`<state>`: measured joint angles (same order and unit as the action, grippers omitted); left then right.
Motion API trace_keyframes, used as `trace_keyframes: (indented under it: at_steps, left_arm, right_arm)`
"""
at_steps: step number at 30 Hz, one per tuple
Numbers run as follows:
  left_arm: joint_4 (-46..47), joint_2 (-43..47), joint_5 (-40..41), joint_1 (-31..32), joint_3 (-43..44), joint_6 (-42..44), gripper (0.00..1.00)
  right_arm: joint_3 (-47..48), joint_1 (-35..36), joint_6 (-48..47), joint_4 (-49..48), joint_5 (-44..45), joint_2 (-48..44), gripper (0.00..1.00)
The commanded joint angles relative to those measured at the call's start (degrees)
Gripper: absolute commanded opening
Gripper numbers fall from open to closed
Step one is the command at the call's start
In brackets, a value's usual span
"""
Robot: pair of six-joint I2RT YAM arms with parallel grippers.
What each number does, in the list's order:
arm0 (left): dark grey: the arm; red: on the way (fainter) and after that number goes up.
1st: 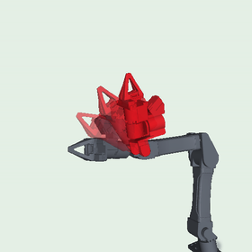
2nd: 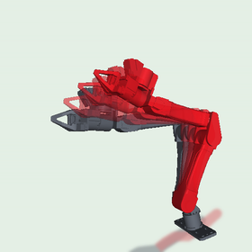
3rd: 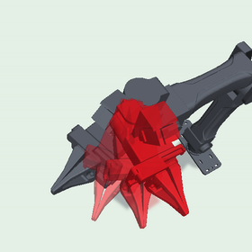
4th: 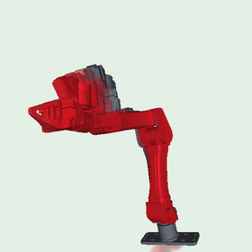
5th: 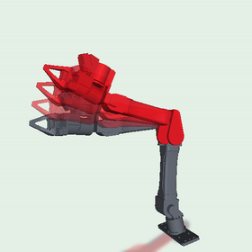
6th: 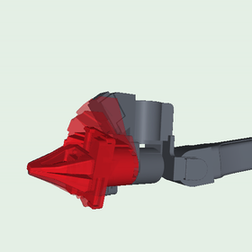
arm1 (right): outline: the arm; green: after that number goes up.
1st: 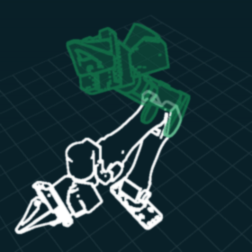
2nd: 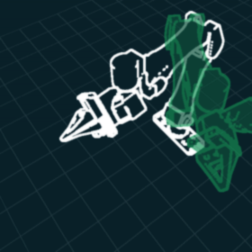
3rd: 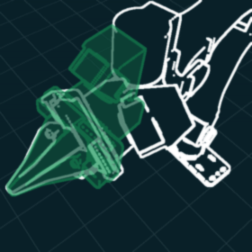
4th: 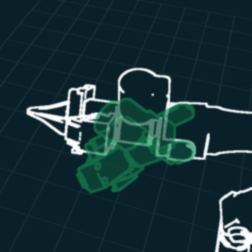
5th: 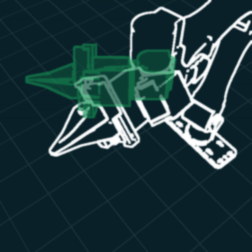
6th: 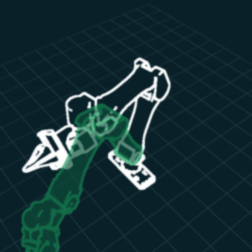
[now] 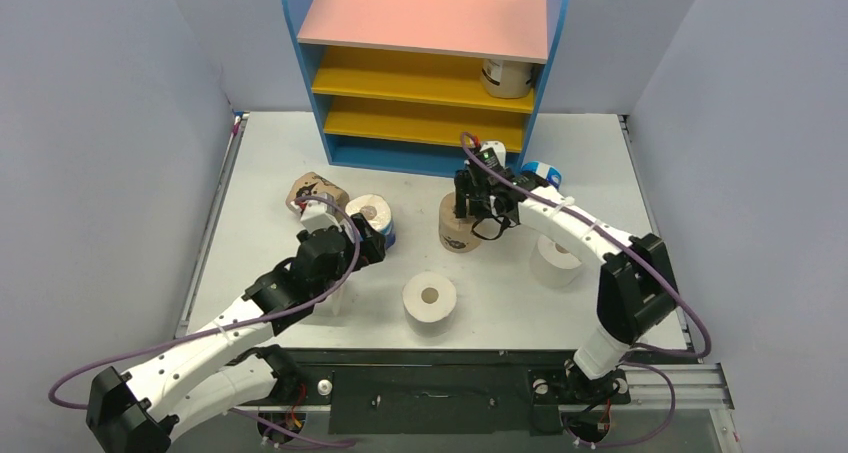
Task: Place and organize the paper towels onto the shelf
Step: Pick up the paper towel from the center of the board.
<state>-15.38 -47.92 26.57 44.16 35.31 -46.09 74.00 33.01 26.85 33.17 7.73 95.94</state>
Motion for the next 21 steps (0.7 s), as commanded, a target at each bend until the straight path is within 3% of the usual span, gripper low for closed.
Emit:
trace_keyframes:
  at_steps: [1,10,16,21]
  left_arm:
    - [-0.1,-1.5,0.5,-0.3,4.5,-1.1,0.96]
    - [3.0,0.7,-1.5,-0.5,0.6,-2.7,0.96]
    - [2.8,2.2,-1.9,-0.6,-0.1,-2.6,0.96]
    - [1.9,2.4,-2.0,-0.5,-0.2,-2.3,0.96]
  right_arm:
    - [0.6,0.9,0.5,0.0,3.7,-7.7,0.68]
    - [3.5,7.9,-9.5,0.6,9.9,-8.8,0.68]
    - [5.1,9.0,-10.5,-0.6,5.6,-5.0,0.66]
    - [8.6,9.1,-10.5,2.0,8.3,-1.0,0.65]
